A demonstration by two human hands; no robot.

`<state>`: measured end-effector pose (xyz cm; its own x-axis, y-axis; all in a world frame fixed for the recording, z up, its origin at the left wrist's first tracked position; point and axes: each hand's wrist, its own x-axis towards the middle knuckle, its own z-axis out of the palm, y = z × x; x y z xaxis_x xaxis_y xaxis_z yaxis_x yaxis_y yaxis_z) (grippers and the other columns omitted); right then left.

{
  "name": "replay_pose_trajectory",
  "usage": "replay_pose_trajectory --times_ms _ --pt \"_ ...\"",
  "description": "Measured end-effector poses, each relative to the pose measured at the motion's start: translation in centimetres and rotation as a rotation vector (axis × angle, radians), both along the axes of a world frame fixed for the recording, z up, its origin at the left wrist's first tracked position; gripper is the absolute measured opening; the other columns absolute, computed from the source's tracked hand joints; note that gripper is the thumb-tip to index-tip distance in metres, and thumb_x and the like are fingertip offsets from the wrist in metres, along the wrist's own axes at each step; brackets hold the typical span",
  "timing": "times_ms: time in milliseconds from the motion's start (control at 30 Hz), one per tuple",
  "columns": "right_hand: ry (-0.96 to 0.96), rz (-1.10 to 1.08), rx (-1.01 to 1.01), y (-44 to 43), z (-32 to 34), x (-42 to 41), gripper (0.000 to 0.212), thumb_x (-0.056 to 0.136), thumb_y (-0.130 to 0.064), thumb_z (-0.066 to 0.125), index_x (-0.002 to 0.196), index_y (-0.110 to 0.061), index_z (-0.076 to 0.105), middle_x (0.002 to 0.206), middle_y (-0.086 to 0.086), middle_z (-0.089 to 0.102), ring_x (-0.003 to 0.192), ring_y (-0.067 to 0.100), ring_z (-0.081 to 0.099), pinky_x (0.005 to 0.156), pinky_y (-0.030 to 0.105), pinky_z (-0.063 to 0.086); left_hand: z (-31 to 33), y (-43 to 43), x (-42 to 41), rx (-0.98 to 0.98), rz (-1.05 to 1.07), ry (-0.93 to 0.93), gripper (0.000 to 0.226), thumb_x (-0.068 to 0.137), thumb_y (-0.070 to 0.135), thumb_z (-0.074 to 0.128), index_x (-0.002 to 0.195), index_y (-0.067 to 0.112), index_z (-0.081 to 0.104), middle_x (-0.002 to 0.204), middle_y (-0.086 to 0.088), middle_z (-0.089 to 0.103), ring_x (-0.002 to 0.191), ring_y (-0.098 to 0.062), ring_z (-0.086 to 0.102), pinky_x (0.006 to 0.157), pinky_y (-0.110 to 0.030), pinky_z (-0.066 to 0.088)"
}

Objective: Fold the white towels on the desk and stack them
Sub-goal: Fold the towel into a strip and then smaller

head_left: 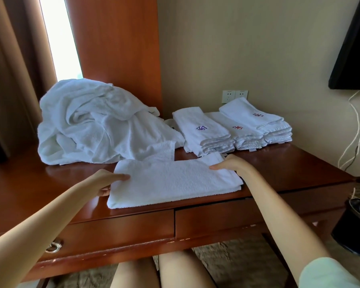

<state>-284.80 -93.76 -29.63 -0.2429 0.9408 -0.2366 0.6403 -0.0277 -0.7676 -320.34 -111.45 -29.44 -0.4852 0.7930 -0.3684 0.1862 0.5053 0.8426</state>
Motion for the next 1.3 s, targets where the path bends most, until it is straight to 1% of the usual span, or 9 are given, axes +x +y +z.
replay_pose_trajectory --times_ms 233,367,500,633,767,900,1000,1133,1300 --pt "0.487 0.061 -0.246 -0.5 1.3 0.5 0.051 0.084 0.013 0.063 0.131 -0.003 0.053 0.134 0.017 0.057 0.114 0.025 0.058 0.093 0.039 0.048 1.2 -0.4 -0.4 0.078 0.005 -0.189 0.037 0.075 -0.004 0.073 0.111 -0.003 0.064 0.098 -0.017 0.061 0.082 -0.025 0.054 0.067 -0.028 0.044" --pt "0.691 0.002 -0.251 -0.5 1.7 0.0 0.080 0.081 0.020 0.060 0.149 -0.010 0.030 0.136 0.014 0.054 0.122 0.028 0.054 0.095 0.044 0.047 3.3 -0.9 -0.1 0.179 -0.025 0.075 0.024 0.077 0.001 0.072 0.099 0.006 0.065 0.076 -0.004 0.069 0.060 -0.012 0.063 0.049 -0.020 0.049" --pt "0.883 -0.023 -0.043 -0.3 3.1 -0.6 0.103 0.076 0.028 0.056 0.154 -0.025 0.016 0.152 0.007 0.036 0.132 0.024 0.044 0.080 0.033 0.052 4.6 -1.6 -1.0 0.471 -0.016 0.255 0.042 0.072 0.001 0.079 0.109 0.005 0.061 0.103 -0.012 0.063 0.083 -0.019 0.061 0.059 -0.023 0.058" --pt "0.677 0.193 0.180 -0.6 3.1 -0.1 0.085 0.076 0.028 0.040 0.138 -0.029 0.046 0.107 -0.001 0.065 0.100 0.014 0.059 0.071 0.020 0.048 3.7 -3.3 -1.7 0.611 -0.083 0.302 0.034 0.058 0.008 0.073 0.089 0.008 0.060 0.077 -0.006 0.062 0.065 -0.007 0.059 0.053 -0.014 0.048" --pt "0.276 0.246 0.262 -0.5 1.9 2.0 0.077 0.070 0.030 0.029 0.126 -0.012 0.062 0.056 -0.010 0.060 0.082 0.008 0.066 0.067 0.014 0.042 0.1 -4.6 -4.6 0.378 -0.115 0.346 0.034 0.079 -0.019 0.058 0.082 0.014 0.064 0.079 0.002 0.068 0.078 -0.013 0.062 0.065 -0.018 0.047" --pt "0.225 0.173 0.209 -0.7 1.3 2.1 0.067 0.077 0.025 0.031 0.122 -0.010 0.065 0.067 -0.003 0.064 0.088 0.012 0.067 0.084 0.023 0.045 -1.2 -4.5 -5.7 0.219 -0.001 0.273 0.004 0.093 0.018 0.062 0.096 0.019 0.064 0.096 -0.005 0.069 0.084 -0.016 0.063 0.066 -0.025 0.048" --pt "0.259 0.182 0.160 -0.9 1.6 0.1 0.054 0.085 0.019 0.038 0.121 -0.012 0.064 0.084 0.002 0.067 0.090 0.014 0.065 0.095 0.031 0.044 0.0 -3.3 -3.8 0.094 -0.003 0.207 0.028 0.090 0.049 0.060 0.097 0.022 0.062 0.096 -0.004 0.067 0.089 -0.022 0.063 0.069 -0.030 0.050" --pt "0.237 0.298 0.177 -1.5 2.3 -3.0 0.046 0.089 0.015 0.042 0.120 -0.010 0.064 0.090 0.003 0.068 0.081 0.003 0.066 0.073 0.011 0.048 1.5 -2.1 -1.0 0.129 -0.087 0.208 0.050 0.080 0.020 0.078 0.124 0.011 0.057 0.109 -0.010 0.065 0.097 -0.026 0.063 0.078 -0.033 0.053" --pt "0.336 0.358 0.236 -1.2 4.2 -5.5 0.034 0.092 0.002 0.054 0.116 -0.020 0.064 0.095 -0.003 0.069 0.091 0.004 0.065 0.085 0.018 0.049 5.6 -0.4 1.4 0.466 -0.133 0.298 0.072 0.069 -0.001 0.080 0.131 0.024 0.052 0.121 -0.015 0.052 0.106 -0.030 0.054 0.089 -0.036 0.049"
